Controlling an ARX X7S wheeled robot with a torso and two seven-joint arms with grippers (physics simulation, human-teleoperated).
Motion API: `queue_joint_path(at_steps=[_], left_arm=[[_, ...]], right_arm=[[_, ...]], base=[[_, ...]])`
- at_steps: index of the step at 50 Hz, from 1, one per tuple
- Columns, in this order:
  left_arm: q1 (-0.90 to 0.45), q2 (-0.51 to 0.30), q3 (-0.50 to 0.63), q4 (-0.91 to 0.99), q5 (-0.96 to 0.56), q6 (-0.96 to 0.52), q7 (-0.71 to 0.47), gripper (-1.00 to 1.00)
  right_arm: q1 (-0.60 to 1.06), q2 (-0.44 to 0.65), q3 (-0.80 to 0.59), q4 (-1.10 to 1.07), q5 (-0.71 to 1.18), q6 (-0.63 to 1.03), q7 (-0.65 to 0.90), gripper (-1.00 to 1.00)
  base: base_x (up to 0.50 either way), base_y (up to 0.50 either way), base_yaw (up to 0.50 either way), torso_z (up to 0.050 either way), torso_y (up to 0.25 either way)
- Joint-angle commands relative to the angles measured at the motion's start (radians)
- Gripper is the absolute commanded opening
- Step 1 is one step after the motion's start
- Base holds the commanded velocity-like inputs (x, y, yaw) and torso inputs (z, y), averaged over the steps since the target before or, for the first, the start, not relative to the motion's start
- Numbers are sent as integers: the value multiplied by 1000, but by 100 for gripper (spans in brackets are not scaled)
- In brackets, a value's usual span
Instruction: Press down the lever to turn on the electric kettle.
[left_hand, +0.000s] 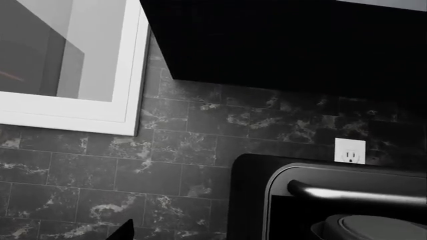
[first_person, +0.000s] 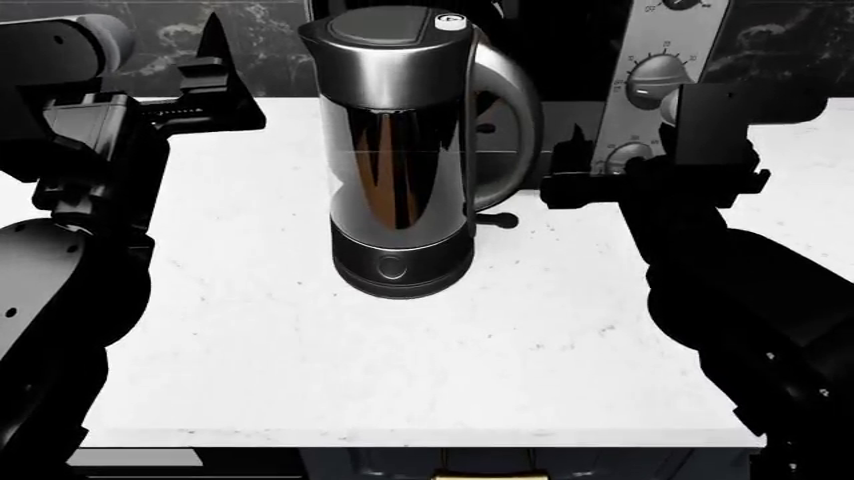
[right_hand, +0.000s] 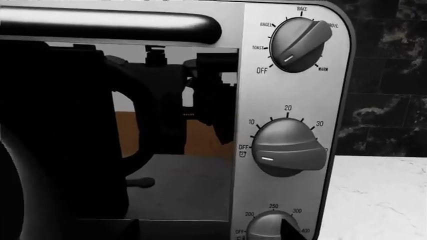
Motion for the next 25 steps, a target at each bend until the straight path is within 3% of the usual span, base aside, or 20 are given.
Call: queue_joint_path(at_steps=[1, 25], left_arm=[[2, -2, 1, 3, -4, 1, -2, 100], [7, -4, 4, 4, -8, 7, -7, 100]], right_arm=[[-6, 3, 0, 2, -2, -8, 1, -100], [-43, 1, 4, 28, 15, -31, -22, -100]], base=[[0, 0, 0, 0, 0], [0, 0, 0, 0, 0]])
